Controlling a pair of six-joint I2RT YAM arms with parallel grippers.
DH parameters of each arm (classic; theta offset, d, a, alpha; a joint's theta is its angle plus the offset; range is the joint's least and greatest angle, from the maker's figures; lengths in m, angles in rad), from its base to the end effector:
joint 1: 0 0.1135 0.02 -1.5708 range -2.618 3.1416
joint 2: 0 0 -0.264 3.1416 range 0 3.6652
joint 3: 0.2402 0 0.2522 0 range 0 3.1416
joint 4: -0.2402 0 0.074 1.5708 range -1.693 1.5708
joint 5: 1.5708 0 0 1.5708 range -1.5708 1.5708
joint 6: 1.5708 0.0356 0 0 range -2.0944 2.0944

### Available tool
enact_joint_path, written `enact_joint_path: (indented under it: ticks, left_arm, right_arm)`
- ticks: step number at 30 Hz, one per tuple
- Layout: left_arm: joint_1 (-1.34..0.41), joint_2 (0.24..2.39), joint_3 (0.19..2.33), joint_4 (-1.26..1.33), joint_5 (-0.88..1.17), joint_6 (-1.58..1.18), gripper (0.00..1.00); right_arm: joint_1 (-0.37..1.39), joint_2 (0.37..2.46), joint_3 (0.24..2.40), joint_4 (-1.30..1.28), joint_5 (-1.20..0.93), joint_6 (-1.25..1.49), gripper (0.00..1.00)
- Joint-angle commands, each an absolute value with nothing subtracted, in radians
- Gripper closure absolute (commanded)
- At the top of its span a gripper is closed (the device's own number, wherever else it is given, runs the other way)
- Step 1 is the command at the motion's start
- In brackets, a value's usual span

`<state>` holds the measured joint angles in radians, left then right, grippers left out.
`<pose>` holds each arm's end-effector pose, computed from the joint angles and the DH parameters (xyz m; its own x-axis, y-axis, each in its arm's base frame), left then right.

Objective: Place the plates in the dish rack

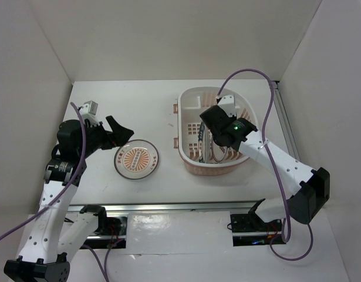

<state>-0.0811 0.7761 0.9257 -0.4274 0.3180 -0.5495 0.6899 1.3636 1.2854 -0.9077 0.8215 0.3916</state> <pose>0.1671 -0.0248 0.3647 -0.4298 -0.4628 -0.7753 0.1785 0.7982 -0.5754 0.2239 0.1510 0.3306 -0.6409 -0.1918 -0.7433 0.1330 0.9259 -0.3535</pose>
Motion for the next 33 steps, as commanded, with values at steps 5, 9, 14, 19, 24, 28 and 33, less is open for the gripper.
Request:
enact_joint_path:
  ticks: [5, 9, 14, 19, 24, 28, 33]
  left_arm:
    - [-0.083, 0.761, 0.914, -0.413, 0.307, -0.529, 0.00]
    - [-0.083, 0.752, 0.914, -0.413, 0.307, -0.529, 0.00]
    - [-0.083, 0.752, 0.914, -0.422, 0.298, -0.529, 0.00]
    - [-0.083, 0.752, 0.914, -0.422, 0.298, -0.529, 0.00]
    - [-0.074, 0.752, 0.914, -0.422, 0.298, -0.529, 0.00]
    - [-0.064, 0.752, 0.914, -0.422, 0.298, -0.529, 0.00]
    - [-0.055, 0.761, 0.914, -0.422, 0.298, -0.529, 0.00]
  right_arm:
    - [0.695, 1.339, 1.249, -0.824, 0.844, 0.407, 1.00]
    - [0.704, 1.348, 1.249, -0.824, 0.834, 0.407, 0.95]
    - [0.715, 1.348, 1.249, -0.824, 0.834, 0.416, 0.65]
    - [0.736, 1.348, 1.258, -0.824, 0.844, 0.425, 0.65]
    - [0.759, 1.367, 1.267, -0.848, 0.856, 0.457, 0.69]
    - [0.790, 1.376, 1.289, -0.897, 0.874, 0.482, 0.65]
    - [0.799, 1.367, 1.299, -0.928, 0.885, 0.514, 0.53]
